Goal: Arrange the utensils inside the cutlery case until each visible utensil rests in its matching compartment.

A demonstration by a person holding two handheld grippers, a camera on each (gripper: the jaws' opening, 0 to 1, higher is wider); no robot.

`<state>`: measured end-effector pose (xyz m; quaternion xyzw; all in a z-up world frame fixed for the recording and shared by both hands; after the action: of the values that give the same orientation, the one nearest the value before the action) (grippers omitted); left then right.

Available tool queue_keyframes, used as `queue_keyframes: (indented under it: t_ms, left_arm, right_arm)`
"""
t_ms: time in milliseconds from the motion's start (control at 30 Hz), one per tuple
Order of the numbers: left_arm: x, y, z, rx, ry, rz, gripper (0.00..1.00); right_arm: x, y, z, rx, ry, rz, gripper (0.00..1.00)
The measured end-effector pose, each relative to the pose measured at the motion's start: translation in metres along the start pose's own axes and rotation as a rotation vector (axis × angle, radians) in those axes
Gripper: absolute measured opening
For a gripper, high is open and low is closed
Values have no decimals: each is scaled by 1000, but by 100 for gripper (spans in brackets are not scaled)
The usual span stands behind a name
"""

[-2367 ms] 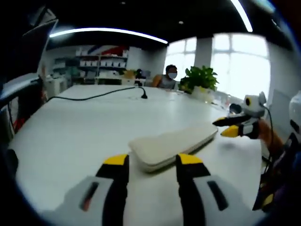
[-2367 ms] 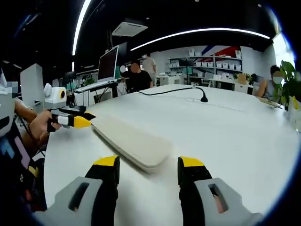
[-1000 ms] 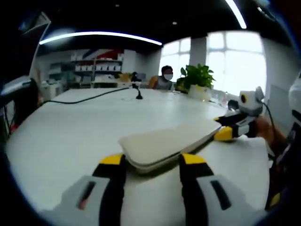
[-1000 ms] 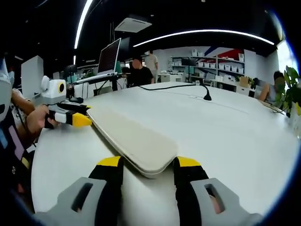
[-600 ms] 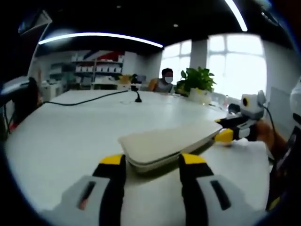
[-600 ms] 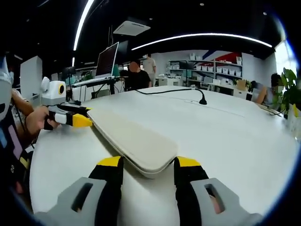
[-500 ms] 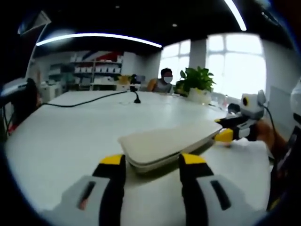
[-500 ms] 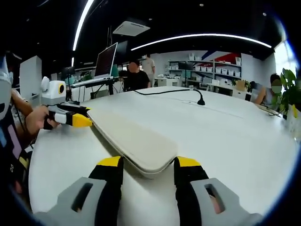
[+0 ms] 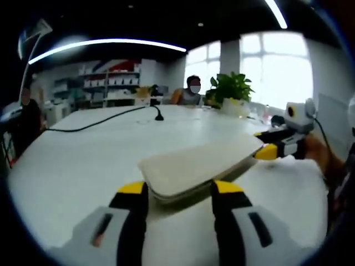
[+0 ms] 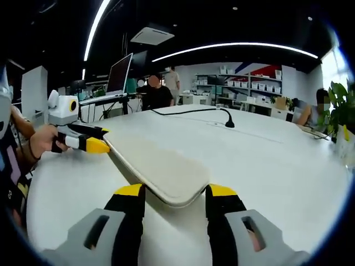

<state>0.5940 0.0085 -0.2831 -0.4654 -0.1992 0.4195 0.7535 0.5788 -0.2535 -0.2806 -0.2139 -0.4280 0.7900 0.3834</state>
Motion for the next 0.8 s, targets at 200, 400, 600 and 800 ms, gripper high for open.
queue_keyframes:
  t_ms: [200,400,600,800]
  left_arm:
    - [3,-2,-7,9,0,4,48]
    - [1,-1,-9,8,16,28,49]
    - [2,-1,-10,9,18,39,49]
    - [4,3,-9,32,3,15,42]
  right_arm:
    - [-7,-1,-5,17,4,-3,45]
    - [-10,2,-9,35,14,-5,46]
    - [-10,4,-11,33,5,-24,46]
    - [-11,7,-14,37,8,-37,48]
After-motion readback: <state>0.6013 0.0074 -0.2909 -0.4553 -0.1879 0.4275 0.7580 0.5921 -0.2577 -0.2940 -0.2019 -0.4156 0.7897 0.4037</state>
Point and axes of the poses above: the point that each gripper's makers call its tool centre point, and the gripper's own axes: z roughly backward along the fingers, x roughly to its left, y roughly out of its underside, the point moved 7 cm from there along z, roughly backward along the fingers, and after that the axes turned 12 degrees about x, right-handed, at the moved point
